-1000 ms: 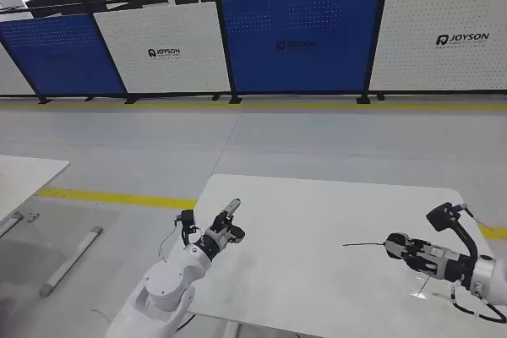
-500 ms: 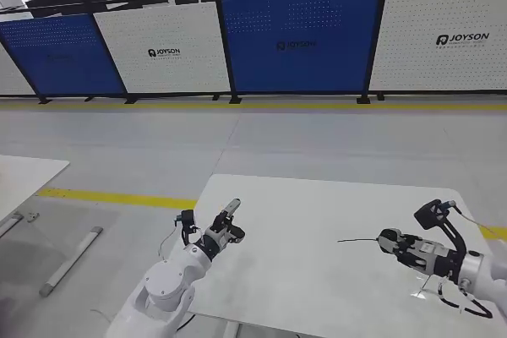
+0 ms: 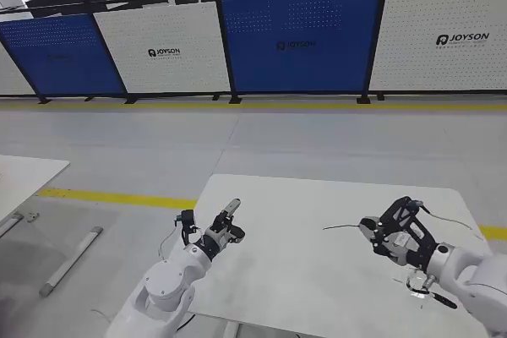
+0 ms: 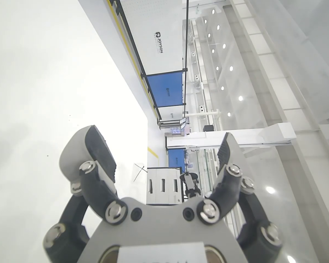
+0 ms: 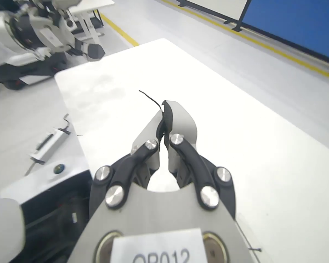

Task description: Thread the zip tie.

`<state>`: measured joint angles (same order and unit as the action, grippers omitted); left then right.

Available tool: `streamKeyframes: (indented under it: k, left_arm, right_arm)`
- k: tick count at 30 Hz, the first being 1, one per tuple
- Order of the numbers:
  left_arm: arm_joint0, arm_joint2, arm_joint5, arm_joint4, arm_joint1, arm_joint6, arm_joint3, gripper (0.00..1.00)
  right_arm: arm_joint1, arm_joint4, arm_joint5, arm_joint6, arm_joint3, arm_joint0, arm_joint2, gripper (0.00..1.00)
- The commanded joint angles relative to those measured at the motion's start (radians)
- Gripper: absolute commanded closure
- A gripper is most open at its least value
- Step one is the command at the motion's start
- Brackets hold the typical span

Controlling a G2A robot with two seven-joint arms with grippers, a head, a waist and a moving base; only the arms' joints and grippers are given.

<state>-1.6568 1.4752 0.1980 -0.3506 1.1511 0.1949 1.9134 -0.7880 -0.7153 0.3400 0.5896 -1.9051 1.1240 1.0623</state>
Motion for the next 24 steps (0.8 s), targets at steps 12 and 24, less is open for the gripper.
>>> streamKeyframes:
  k: [12, 24]
  left_arm:
    - [0.001, -0.005, 0.005, -0.012, 0.001, 0.006, 0.000, 0.00]
    - [0.127, -0.164, 0.142, -0.232, -0.041, 0.166, -0.073, 0.00]
  right_arm:
    - [-0.006, -0.023, 0.000, -0.018, 0.042, -0.048, -0.075, 1.00]
    - [-0.006, -0.023, 0.000, -0.018, 0.042, -0.048, -0.075, 1.00]
